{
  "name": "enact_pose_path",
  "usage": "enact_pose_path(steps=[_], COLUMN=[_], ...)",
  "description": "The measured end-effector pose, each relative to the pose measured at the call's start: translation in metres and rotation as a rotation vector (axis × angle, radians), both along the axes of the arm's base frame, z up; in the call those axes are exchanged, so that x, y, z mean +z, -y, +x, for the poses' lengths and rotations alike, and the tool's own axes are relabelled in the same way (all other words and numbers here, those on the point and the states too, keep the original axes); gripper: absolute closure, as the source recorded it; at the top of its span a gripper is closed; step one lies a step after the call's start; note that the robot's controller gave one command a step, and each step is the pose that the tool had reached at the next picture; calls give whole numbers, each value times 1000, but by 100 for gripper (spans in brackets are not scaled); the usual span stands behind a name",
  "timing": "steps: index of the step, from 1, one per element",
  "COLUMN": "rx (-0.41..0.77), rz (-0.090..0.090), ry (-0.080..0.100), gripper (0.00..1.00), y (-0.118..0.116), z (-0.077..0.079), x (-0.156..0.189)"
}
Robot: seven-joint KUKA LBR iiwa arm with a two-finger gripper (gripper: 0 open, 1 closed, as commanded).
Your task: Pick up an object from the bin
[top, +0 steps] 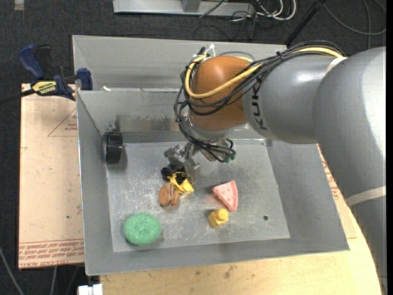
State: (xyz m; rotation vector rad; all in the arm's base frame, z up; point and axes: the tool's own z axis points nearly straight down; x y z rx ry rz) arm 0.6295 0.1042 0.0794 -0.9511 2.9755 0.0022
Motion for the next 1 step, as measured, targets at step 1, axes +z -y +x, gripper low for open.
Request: enact_pose_path(steps=[1], rx=[19], rz=[-6], ry=[-11], gripper=[100], y=[17], z=[-3], x=[196])
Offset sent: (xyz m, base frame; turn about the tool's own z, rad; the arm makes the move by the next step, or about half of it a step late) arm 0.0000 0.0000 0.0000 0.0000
